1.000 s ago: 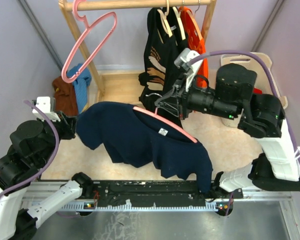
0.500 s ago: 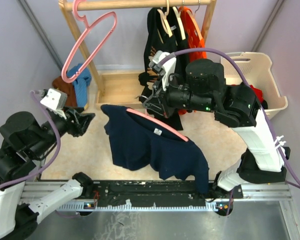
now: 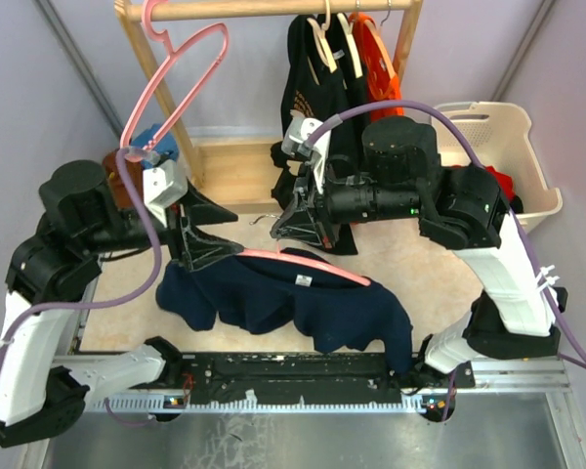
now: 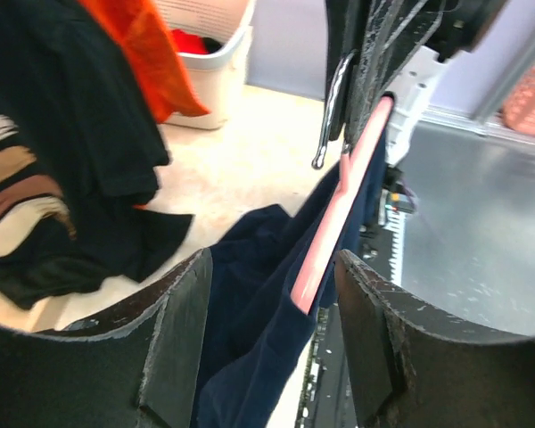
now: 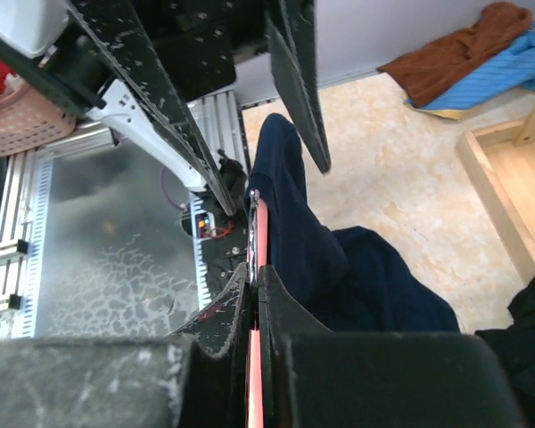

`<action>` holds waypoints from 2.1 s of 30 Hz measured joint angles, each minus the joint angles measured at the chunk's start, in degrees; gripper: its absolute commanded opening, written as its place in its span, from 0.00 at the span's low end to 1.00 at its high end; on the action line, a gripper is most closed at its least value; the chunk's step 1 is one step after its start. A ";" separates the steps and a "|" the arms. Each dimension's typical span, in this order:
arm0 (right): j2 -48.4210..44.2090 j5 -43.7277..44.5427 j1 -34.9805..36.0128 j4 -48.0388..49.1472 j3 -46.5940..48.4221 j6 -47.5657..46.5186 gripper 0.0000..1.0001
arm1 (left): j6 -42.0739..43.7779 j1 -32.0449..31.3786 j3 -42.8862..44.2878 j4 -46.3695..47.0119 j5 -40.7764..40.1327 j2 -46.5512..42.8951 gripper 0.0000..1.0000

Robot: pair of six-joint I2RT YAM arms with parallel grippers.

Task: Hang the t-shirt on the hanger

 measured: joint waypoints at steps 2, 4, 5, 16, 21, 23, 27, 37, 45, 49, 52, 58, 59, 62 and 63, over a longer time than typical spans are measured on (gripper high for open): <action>-0.28 -1.64 0.00 0.20 -0.46 0.00 0.00 | 0.17 0.00 -0.02 0.04 4.20 1.51 0.64; -0.50 -2.60 0.00 0.13 -0.85 -0.02 0.00 | 0.13 0.00 -0.13 0.50 8.46 2.64 0.65; -0.68 -3.10 0.00 0.24 -1.16 -0.02 0.00 | 0.11 0.00 -0.20 0.90 10.12 3.06 0.65; -1.57 -4.39 0.00 2.10 -3.63 0.00 0.00 | -4.63 0.00 -5.16 13.22 24.59 5.27 0.65; -1.77 -3.98 0.00 3.74 -4.59 0.02 0.00 | -7.56 0.00 -7.78 17.81 26.23 5.95 0.62; -2.01 -3.78 0.00 4.81 -5.31 0.07 0.00 | -8.22 0.00 -8.50 18.97 26.18 6.34 0.62; -2.10 -3.13 0.00 6.60 -6.10 0.20 0.00 | -9.49 -0.02 -10.05 21.24 25.77 7.06 0.60; -2.12 -0.50 0.00 9.77 -6.73 0.20 0.00 | -10.21 -0.02 -10.71 22.62 24.37 8.39 0.53; -2.12 1.07 0.00 9.62 -6.78 0.00 0.00 | -8.57 -0.04 -10.71 20.70 24.00 8.41 0.43; -2.10 1.77 0.00 9.55 -6.78 -0.26 0.00 | -7.61 -0.15 -10.71 19.87 24.33 8.66 0.28; -2.08 2.34 0.00 9.18 -6.78 -0.52 0.00 | -7.15 -0.44 -10.69 19.37 24.81 9.05 0.10; -2.08 3.41 -0.15 8.37 -6.80 -1.11 0.00 | -5.68 -0.76 -9.60 17.35 25.62 10.14 0.00; -2.08 3.45 -0.15 8.37 -6.78 -1.20 0.00 | -5.51 -0.76 -9.35 17.00 25.53 10.25 0.00; -2.08 3.69 -0.15 8.46 -6.80 -1.44 0.05 | -4.76 -0.76 -8.48 15.78 24.76 10.60 0.00; -2.08 3.85 -0.17 8.50 -6.82 -1.46 0.18 | -4.57 -0.76 -8.22 15.41 24.46 10.67 0.00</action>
